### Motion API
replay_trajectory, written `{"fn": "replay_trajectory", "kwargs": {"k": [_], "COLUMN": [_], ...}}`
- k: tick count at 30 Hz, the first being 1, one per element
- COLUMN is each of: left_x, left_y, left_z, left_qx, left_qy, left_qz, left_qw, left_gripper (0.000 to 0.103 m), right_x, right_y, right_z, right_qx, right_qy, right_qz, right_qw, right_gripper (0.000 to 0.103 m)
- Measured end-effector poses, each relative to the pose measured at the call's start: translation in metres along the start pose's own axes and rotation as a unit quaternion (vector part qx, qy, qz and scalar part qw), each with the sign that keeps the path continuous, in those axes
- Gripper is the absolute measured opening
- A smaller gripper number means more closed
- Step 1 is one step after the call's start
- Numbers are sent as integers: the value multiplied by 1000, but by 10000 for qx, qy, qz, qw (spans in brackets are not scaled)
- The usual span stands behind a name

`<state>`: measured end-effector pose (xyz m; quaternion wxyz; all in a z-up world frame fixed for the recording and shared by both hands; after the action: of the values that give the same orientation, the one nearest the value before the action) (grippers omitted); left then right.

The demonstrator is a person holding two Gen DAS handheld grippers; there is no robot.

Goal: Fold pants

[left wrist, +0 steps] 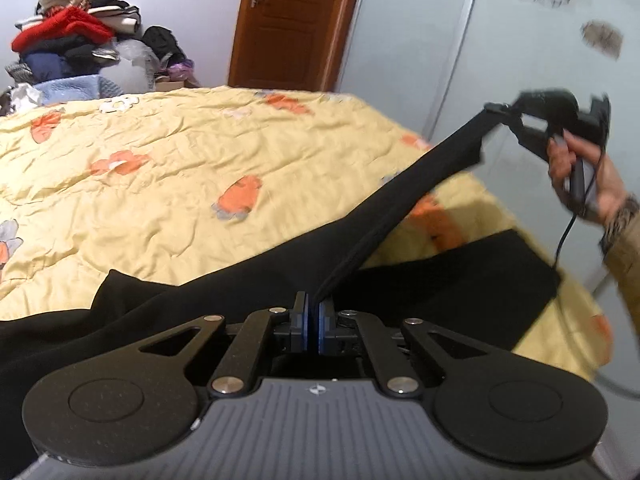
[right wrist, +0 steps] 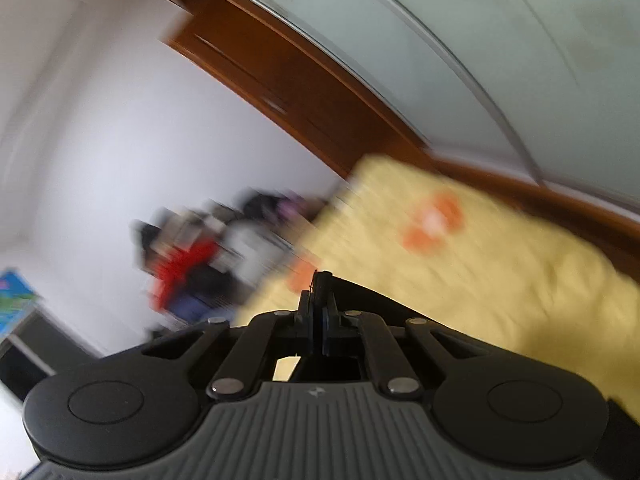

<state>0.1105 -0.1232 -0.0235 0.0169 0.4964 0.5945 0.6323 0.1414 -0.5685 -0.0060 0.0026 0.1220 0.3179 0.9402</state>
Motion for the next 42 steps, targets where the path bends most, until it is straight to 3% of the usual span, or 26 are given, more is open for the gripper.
{"fn": "replay_trajectory", "kwargs": {"k": [2,6,8,12,18,22,28,30,33,35,38,39,40,42], "left_x": [11,12,4,0,12,-2,-10,-11,-8,-4,8,14,21,34], "left_y": [-2,-30,-46,-56,-55,-72,-81,-83,-84,-83,-80,-77,-73,-64], "left_z": [-7,-26,-31,-26,-22,-26,-20,-20,-22,-21,-16,-13,-9,6], "left_qx": [-98,-345,-380,-252,-273,-373,-324,-354,-321,-254,-94,-81,-59,171], "left_qy": [-236,-727,-850,-838,-956,-898,-939,-923,-1028,-1115,-1121,-1084,-1057,-972], "left_qz": [81,638,896,1127,1051,1351,1431,1475,1564,1638,1590,1521,1434,1240], "left_qw": [9996,9947,9916,9898,9895,9860,9847,9841,9818,9798,9808,9824,9840,9874], "left_gripper": [4,4,4,4,4,4,5,13,21,41,62,62,62,65], "right_x": [24,71,89,117,156,162,161,159,164,173,187,185,177,144], "right_y": [-7,-39,-56,-67,-78,-89,-100,-101,-99,-90,-77,-77,-82,-106], "right_z": [-12,-73,-101,-120,-114,-129,-143,-143,-137,-132,-103,-81,-58,-9], "right_qx": [93,-335,-708,-1100,-753,-901,-1043,-1017,-717,-398,735,1343,1850,2575], "right_qy": [-396,-1250,-1456,-1512,-1683,-1950,-2115,-2152,-2318,-2779,-3880,-3934,-3748,-2937], "right_qz": [68,302,392,269,51,85,134,218,293,62,-610,-784,-801,-295], "right_qw": [9991,9911,9860,9820,9829,9766,9717,9710,9697,9598,9167,9061,9049,9201], "right_gripper": [4,4,4,4,4,4,4,5,7,13,14,15,15,15]}}
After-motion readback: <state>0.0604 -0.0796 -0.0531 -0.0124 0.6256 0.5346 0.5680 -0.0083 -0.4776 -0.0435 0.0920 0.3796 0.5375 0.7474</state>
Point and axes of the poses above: each gripper's, at about its wrist camera, not at the fingertips, and x roughly against the way its jaws point, z to its left, y to its top, the point moved 7 cm from there along -x, roughly the way its jaws point
